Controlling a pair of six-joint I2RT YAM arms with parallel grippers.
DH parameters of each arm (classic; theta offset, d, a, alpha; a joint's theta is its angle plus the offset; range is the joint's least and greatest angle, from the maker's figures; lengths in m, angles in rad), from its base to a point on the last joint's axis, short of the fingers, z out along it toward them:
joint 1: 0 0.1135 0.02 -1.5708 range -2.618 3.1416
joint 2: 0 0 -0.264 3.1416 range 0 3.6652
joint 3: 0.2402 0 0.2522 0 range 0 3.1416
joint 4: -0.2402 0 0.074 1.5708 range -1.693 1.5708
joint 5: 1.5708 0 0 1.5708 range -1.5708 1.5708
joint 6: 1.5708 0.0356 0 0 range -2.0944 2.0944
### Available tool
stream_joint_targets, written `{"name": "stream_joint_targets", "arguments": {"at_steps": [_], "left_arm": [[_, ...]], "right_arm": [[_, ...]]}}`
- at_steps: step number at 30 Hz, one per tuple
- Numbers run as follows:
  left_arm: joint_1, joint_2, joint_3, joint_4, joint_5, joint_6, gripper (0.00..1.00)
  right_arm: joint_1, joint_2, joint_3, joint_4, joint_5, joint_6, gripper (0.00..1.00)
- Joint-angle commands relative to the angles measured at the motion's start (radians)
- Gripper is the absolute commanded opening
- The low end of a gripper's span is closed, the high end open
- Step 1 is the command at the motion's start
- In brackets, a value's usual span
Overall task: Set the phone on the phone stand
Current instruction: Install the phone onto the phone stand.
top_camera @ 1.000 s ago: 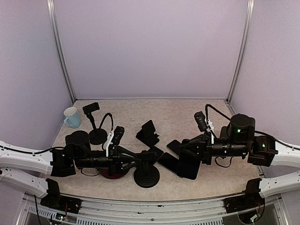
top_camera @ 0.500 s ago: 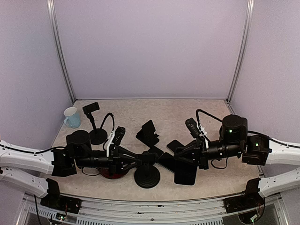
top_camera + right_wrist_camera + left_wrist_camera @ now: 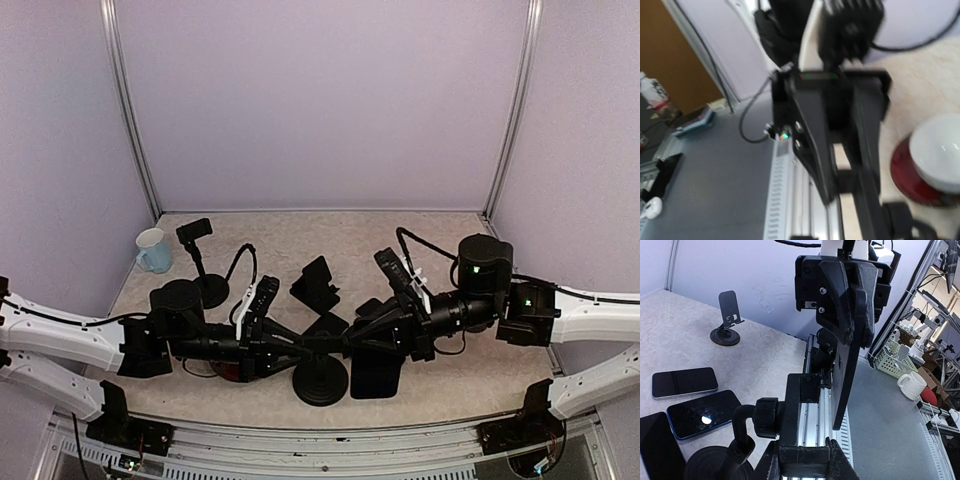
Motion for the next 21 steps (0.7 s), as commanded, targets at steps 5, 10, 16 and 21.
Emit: {"name": "stream_joint_targets", "arguments": {"at_steps": [5, 10, 16, 21], "left_arm": [[-0.049, 0.010, 0.043, 0.039, 0.050, 0.025, 0.00], [-0.062, 0.022, 0.059, 0.043, 0.057, 0.035, 0.00], [-0.076, 0.030, 0.077, 0.044, 0.057, 0.047, 0.00], [-0.078, 0.039, 0.087, 0.046, 0.055, 0.058, 0.00]], "right_arm": [[0.036, 0.069, 0.105, 0.186, -0.137, 0.000, 0.00], [0.071, 0.131, 0.180, 0.167, -0.149, -0.034, 0.00], [0.098, 0.179, 0.238, 0.152, -0.161, -0.055, 0.00], [0.101, 0.188, 0.263, 0.149, -0.174, -0.063, 0.00]]}}
